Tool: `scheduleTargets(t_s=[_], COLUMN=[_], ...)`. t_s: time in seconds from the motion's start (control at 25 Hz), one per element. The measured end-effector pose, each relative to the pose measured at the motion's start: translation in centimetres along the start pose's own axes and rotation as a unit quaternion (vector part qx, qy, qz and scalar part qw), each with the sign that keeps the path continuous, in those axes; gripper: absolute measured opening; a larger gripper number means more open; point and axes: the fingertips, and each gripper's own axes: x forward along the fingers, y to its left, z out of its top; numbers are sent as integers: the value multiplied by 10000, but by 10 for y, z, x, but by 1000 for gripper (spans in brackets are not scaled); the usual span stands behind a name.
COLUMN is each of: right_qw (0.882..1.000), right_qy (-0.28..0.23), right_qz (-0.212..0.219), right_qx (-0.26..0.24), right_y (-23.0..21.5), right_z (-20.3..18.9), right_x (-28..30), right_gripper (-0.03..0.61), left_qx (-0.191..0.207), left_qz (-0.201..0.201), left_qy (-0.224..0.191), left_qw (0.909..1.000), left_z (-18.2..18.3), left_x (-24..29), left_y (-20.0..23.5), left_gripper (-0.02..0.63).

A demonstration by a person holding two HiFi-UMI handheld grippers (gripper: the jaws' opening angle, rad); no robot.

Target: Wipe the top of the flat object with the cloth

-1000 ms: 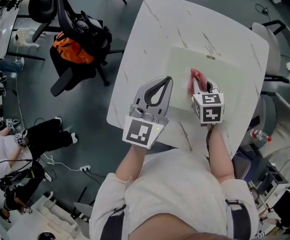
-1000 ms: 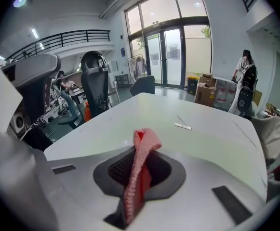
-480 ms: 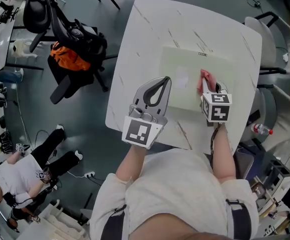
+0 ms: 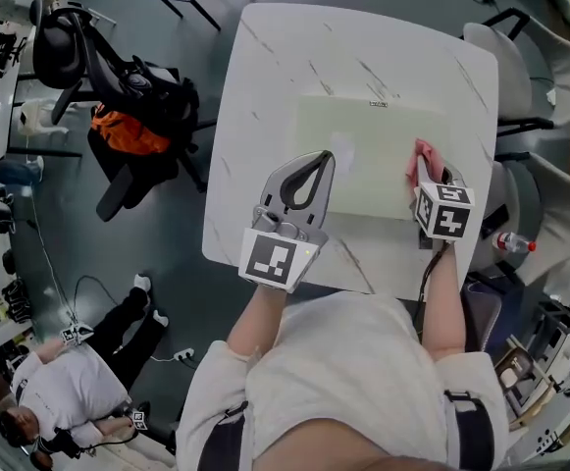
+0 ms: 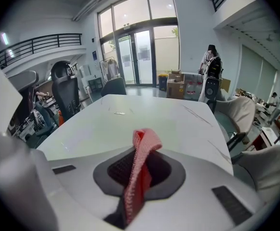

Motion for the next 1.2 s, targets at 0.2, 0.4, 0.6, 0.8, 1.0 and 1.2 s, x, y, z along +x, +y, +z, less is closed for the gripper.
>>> scheduleTargets(t_s=[0.2, 0.4, 0.6, 0.8, 1.0, 1.2], right_qw=[9998, 9993, 9990, 9987, 9981, 9973], right_qy=[-24, -21, -44, -62, -72, -88], right_qz=[-154, -297, -328, -293, -287, -318], right_qx=[146, 244, 311, 409, 543, 652], right_y=[-19, -34, -40, -38, -36, -30], right_z=[-5, -8, -11, -16, -25, -38], right_x=[-6, -11, -14, -17, -26, -36], right_gripper=[35, 35, 35, 35, 35, 35], left_qx=[19, 12, 36, 26, 21, 35], left_qz=[-120, -196, -226, -244, -303, -389], left_qy=[12, 17, 13, -8, -22, -49], left_qw=[9999, 9998, 9997, 9997, 9995, 9992], left_z=[0, 0, 0, 0, 2, 2], left_x=[6, 10, 10, 6, 2, -6], left_y=[-9, -13, -13, -13, -16, -18], left_gripper=[8, 8, 8, 8, 8, 8])
